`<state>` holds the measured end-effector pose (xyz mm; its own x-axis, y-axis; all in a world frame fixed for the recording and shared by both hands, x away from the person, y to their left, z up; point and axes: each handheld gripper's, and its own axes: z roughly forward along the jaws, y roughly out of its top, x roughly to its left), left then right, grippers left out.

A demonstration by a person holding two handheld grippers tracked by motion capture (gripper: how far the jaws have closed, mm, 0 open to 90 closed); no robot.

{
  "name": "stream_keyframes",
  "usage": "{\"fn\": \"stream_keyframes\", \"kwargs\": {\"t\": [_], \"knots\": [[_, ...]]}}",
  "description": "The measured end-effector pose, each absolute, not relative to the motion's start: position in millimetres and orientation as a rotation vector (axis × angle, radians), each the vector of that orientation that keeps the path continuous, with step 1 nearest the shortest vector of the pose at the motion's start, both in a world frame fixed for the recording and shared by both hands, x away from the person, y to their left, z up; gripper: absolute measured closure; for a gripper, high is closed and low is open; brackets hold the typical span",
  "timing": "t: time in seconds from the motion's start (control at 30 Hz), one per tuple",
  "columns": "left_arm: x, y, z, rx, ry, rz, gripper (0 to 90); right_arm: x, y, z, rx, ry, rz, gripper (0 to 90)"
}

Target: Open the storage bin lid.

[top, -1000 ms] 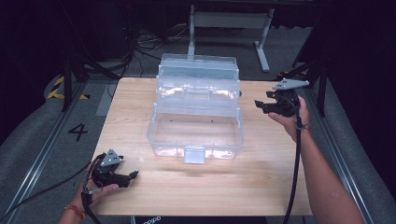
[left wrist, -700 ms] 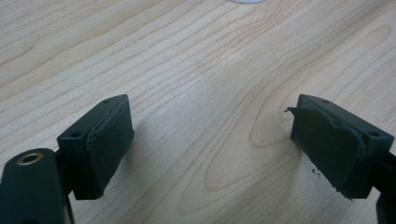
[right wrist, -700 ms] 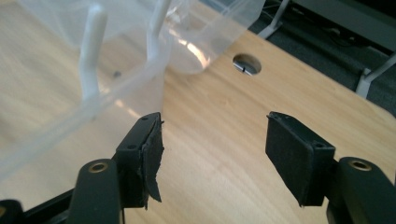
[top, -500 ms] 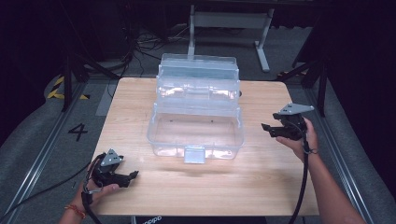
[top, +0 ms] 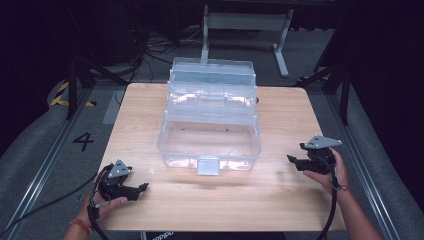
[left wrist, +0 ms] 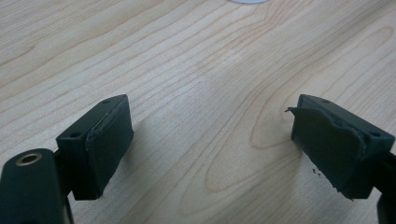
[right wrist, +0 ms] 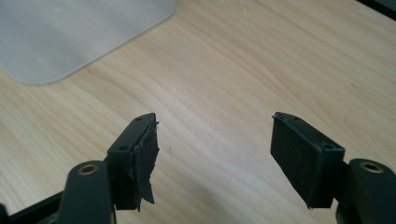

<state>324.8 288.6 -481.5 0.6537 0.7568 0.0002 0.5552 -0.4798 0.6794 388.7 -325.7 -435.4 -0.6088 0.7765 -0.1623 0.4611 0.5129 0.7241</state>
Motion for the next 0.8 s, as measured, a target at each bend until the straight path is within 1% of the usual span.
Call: {"fn": "stream_keyframes", "kwargs": {"t": [0.27, 0.43, 0.5, 0.8], "knots": [[324, 288, -481, 2.213, 1.016, 0.396, 13.2, 363, -343, -466, 1.076, 2.309, 0.918, 30.5], [324, 288, -481, 2.213, 1.016, 0.398, 13.2, 349, -354, -478, 1.124, 2.3, 0.913, 28.3], [325, 289, -481, 2.215, 1.013, 0.408, 13.2, 342, -359, -482, 1.144, 2.289, 0.976, 27.5], [324, 288, -482, 2.209, 1.017, 0.404, 13.2, 340, -363, -486, 1.18, 2.277, 1.027, 24.5]]}}
